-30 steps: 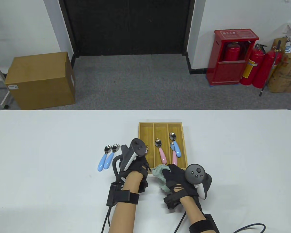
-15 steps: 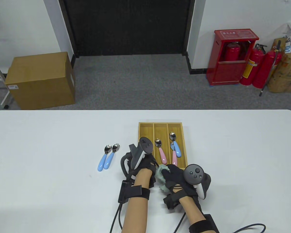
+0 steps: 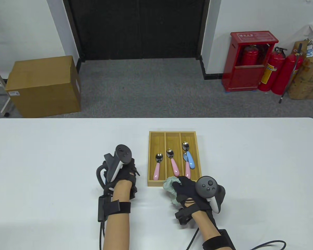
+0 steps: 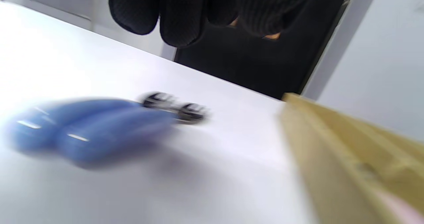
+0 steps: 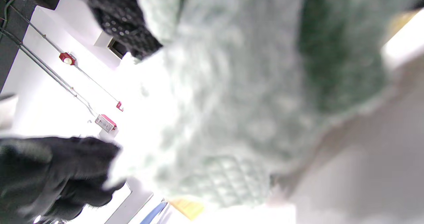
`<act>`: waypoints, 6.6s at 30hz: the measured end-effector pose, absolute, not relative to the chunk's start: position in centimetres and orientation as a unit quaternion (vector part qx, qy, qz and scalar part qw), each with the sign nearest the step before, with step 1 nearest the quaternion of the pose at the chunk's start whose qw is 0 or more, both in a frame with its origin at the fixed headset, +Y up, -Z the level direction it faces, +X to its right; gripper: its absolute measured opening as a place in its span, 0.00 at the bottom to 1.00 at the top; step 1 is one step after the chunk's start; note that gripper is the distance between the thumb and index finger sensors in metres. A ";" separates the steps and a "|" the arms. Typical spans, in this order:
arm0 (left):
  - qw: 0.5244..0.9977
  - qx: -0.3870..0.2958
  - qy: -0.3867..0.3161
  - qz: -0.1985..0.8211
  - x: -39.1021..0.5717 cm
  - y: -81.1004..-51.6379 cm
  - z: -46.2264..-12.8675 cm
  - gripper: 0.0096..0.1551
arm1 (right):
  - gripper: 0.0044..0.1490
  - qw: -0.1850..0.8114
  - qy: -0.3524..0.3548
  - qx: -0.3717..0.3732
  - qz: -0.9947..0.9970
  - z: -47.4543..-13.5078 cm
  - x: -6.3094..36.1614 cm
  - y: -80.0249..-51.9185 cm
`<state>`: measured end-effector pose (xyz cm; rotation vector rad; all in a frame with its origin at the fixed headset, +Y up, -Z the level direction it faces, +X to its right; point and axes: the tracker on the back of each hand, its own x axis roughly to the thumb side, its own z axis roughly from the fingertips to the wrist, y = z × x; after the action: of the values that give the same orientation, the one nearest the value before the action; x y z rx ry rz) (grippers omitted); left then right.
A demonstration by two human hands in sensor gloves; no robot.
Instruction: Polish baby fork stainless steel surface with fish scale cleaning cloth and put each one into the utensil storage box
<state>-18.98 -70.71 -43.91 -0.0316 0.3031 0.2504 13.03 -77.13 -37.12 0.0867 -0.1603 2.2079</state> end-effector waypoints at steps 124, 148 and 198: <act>0.858 -0.045 -0.211 0.467 -16.7 -73.0 -32.1 0.30 | 0.28 0.507 -0.060 0.179 0.841 -36.0 9.6 -74.1; 0.889 -0.003 -0.149 0.433 -18.2 -71.9 -32.5 0.31 | 0.27 0.578 -0.146 -0.003 0.803 -36.6 17.0 -75.6; 0.963 0.059 0.112 0.238 -14.7 -71.9 -43.7 0.32 | 0.28 0.609 -0.135 0.001 0.781 -36.4 16.0 -76.4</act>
<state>-14.66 -71.91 -43.74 0.1201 0.2264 0.4824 15.99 -76.44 -36.42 0.0032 -0.3126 1.8046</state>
